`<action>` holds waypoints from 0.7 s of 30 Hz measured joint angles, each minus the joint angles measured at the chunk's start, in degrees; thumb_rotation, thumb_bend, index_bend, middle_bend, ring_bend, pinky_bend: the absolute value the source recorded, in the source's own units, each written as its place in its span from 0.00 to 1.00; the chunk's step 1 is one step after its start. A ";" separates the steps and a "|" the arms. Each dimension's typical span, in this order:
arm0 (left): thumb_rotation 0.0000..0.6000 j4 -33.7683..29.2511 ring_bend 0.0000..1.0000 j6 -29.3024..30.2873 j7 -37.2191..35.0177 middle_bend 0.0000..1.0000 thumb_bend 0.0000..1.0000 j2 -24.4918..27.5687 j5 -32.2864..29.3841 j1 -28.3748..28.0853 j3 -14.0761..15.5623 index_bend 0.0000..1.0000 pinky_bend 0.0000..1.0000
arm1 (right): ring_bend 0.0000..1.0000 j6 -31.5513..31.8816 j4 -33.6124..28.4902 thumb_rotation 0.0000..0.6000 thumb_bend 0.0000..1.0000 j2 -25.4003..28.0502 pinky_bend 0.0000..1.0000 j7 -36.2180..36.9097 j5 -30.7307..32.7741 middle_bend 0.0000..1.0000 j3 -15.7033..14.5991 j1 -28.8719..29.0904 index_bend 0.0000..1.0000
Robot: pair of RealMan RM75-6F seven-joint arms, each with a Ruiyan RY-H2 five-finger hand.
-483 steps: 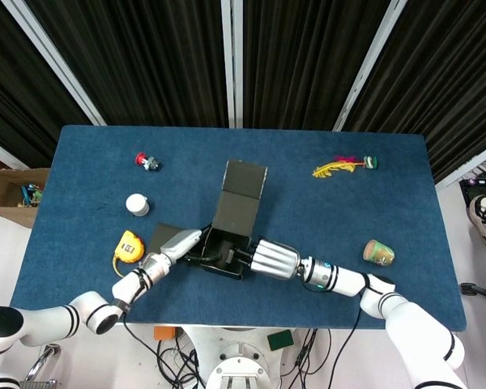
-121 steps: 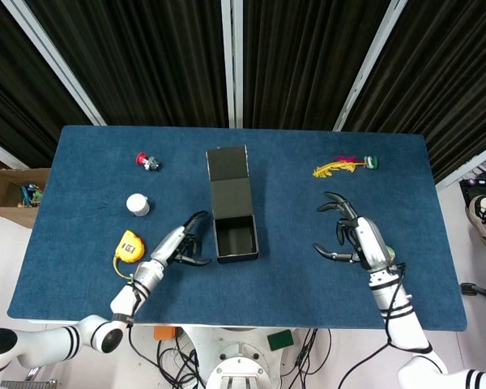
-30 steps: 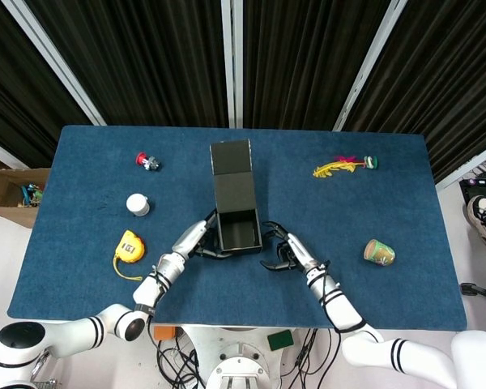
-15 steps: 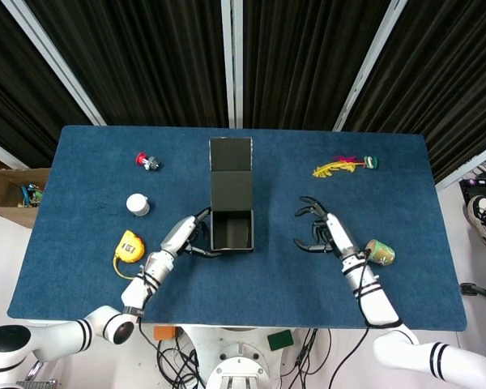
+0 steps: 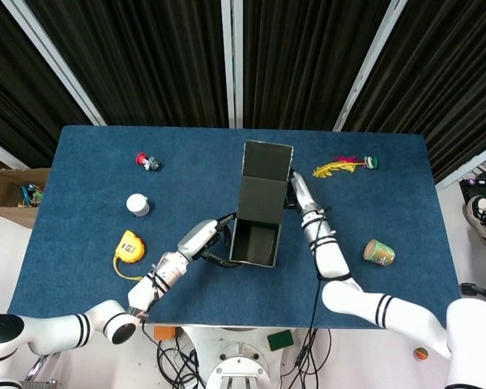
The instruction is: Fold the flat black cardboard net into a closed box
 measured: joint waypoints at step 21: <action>0.92 10.42 0.61 -8.99 6.90 0.18 0.09 -3.72 -13.62 -1.71 -1.86 0.06 0.97 | 0.75 3.00 -12.67 1.00 0.00 2.16 1.00 -24.77 5.11 0.43 -6.46 6.98 0.25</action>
